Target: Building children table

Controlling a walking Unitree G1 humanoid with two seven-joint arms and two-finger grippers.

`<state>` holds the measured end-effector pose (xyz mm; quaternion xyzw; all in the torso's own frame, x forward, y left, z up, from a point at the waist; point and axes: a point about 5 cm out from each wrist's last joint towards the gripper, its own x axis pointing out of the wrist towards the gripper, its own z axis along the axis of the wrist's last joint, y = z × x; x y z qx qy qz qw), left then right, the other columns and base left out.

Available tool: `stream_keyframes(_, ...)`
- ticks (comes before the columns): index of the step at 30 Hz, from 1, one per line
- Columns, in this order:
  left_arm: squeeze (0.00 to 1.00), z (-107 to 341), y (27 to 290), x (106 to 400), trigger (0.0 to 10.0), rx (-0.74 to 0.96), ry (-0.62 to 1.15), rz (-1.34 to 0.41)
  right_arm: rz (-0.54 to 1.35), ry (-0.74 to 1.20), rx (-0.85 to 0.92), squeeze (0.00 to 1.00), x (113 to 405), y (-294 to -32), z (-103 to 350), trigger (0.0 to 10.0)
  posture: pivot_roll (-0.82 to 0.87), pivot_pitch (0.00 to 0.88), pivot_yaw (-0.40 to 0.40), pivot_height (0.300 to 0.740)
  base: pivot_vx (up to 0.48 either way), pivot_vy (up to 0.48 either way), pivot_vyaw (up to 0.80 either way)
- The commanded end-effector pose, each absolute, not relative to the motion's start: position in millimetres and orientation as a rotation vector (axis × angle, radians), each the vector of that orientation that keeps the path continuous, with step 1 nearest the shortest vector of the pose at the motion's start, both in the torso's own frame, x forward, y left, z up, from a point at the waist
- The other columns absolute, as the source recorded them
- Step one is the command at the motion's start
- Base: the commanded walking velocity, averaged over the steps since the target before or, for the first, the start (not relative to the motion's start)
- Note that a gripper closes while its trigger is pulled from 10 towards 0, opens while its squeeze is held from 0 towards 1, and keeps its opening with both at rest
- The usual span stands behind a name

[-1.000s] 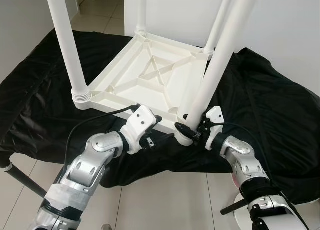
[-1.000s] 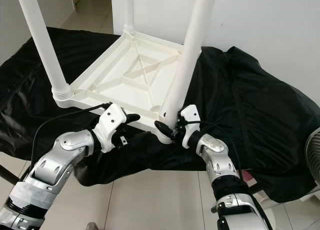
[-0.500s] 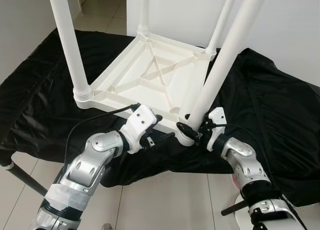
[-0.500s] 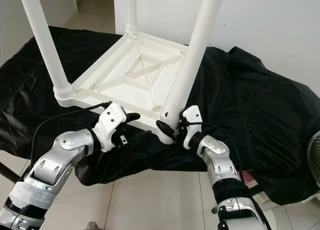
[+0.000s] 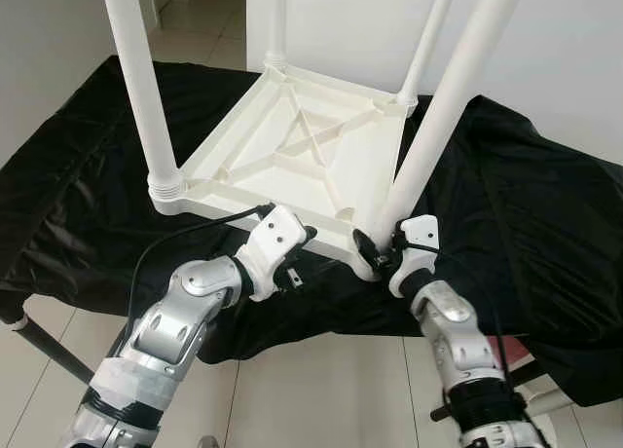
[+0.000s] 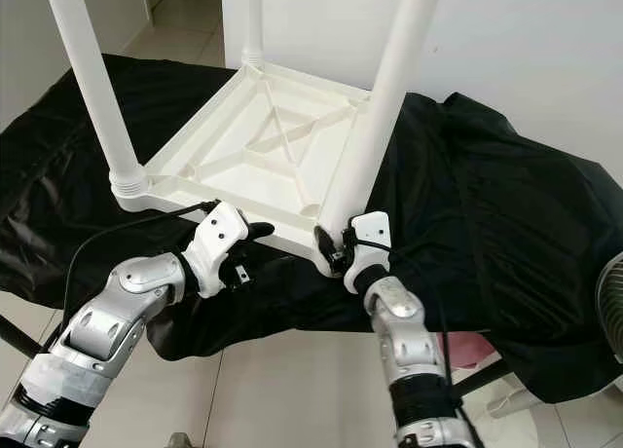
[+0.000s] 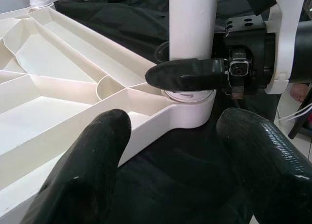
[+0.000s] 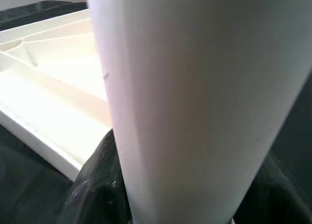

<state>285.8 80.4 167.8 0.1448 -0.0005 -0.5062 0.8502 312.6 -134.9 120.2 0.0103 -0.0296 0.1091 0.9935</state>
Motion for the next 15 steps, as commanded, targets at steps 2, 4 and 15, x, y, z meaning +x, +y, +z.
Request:
stream_keyframes(2, 0.00, 168, 77, 285, 10.0, 0.320, -0.006, -1.087, -0.006, -0.007, 0.026, 0.00, 308, -136, 109, 10.0, 0.04, 0.027, -0.106, 0.740, 0.000, 0.000, 0.00)
stream_keyframes(4, 0.00, 168, 76, 285, 10.0, 0.318, -0.007, -1.088, -0.043, 0.000, 0.067, 0.00, 307, -121, 109, 10.0, 0.04, 0.027, -0.106, 0.740, 0.000, 0.000, 0.00)
stream_keyframes(15, 0.00, 166, 75, 283, 10.0, 0.319, -0.005, -1.096, 0.060, -0.039, 0.106, 0.00, 303, -104, 116, 10.0, 0.04, 0.018, -0.111, 0.740, 0.000, 0.000, 0.00)
